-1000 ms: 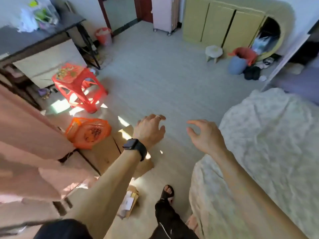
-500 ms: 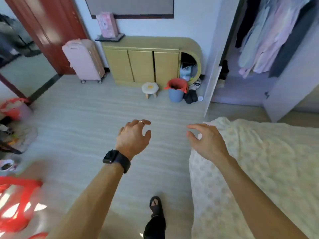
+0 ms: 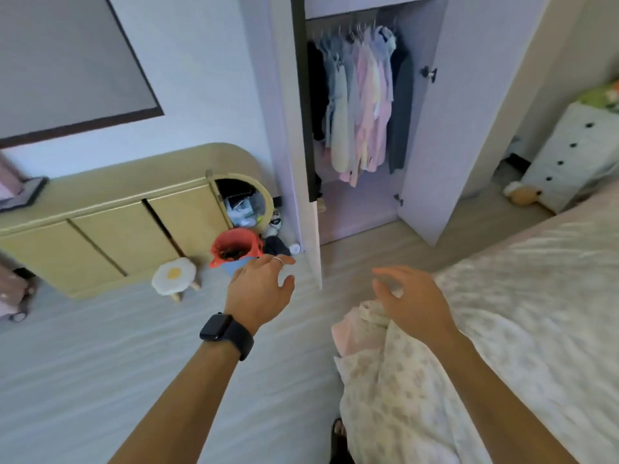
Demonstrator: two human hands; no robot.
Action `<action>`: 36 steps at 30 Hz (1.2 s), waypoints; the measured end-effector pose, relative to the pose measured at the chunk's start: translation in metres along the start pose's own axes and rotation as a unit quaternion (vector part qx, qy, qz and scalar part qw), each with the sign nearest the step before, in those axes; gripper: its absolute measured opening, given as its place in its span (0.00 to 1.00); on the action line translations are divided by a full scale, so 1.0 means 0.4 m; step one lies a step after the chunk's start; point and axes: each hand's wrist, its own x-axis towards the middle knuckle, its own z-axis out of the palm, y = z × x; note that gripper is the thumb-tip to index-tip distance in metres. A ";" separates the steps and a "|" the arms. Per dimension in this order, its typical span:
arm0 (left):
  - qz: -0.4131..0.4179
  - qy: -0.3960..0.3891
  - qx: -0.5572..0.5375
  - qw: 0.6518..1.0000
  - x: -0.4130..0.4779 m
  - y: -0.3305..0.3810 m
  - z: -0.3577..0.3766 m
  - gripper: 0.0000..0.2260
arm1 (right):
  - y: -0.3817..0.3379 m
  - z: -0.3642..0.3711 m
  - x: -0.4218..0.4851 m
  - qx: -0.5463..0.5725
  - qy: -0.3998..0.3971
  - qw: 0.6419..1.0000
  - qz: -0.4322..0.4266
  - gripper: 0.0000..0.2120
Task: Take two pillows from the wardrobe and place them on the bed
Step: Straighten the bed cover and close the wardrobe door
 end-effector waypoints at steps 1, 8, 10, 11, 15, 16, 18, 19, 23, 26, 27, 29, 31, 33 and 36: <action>0.014 -0.003 -0.002 1.000 0.076 0.004 0.008 0.17 | 0.012 0.005 0.054 -0.002 0.005 1.000 0.004 0.13; 0.108 -0.039 -0.028 0.993 0.521 0.060 0.035 0.15 | 0.060 -0.001 0.391 0.005 0.028 0.995 0.094 0.14; 0.127 -0.046 -0.051 0.989 0.630 0.075 0.045 0.16 | 0.069 -0.003 0.466 0.003 0.043 0.992 0.121 0.14; 0.136 -0.053 -0.057 0.988 0.680 0.082 0.054 0.16 | 0.076 -0.004 0.501 0.003 0.047 0.990 0.134 0.14; 0.182 -0.071 -0.064 0.979 0.869 0.099 0.086 0.16 | 0.093 0.007 0.643 -0.008 0.073 0.984 0.160 0.13; 0.195 -0.077 -0.070 0.975 0.921 0.097 0.095 0.16 | 0.097 0.014 0.683 -0.007 0.092 0.981 0.168 0.12; 0.215 -0.080 -0.076 0.970 0.992 0.098 0.101 0.15 | 0.097 0.019 0.733 -0.014 0.117 0.978 0.173 0.12; 0.235 -0.083 -0.076 0.965 1.038 0.097 0.104 0.15 | 0.096 0.020 0.762 -0.015 0.134 0.974 0.182 0.12; 0.283 -0.092 -0.092 0.950 1.191 0.128 0.124 0.15 | 0.091 0.010 0.838 -0.010 0.219 0.955 0.199 0.10; 0.314 -0.133 -0.088 0.936 1.269 0.191 0.157 0.15 | 0.110 -0.006 0.866 -0.016 0.243 0.939 0.241 0.11; 0.328 -0.143 -0.081 0.930 1.287 0.213 0.170 0.16 | 0.118 -0.009 0.872 -0.019 0.251 0.935 0.251 0.11; 0.352 -0.153 -0.075 0.920 1.321 0.261 0.196 0.16 | 0.142 -0.019 0.885 -0.030 0.259 0.926 0.271 0.11; 0.371 -0.165 -0.081 0.910 1.351 0.309 0.224 0.16 | 0.168 -0.037 0.898 -0.034 0.260 0.918 0.298 0.12; 0.393 -0.175 -0.083 0.899 1.380 0.360 0.251 0.16 | 0.200 -0.058 0.911 -0.033 0.261 0.911 0.318 0.13; 0.418 -0.191 -0.071 0.885 1.434 0.454 0.301 0.16 | 0.259 -0.102 0.939 -0.028 0.268 0.901 0.339 0.14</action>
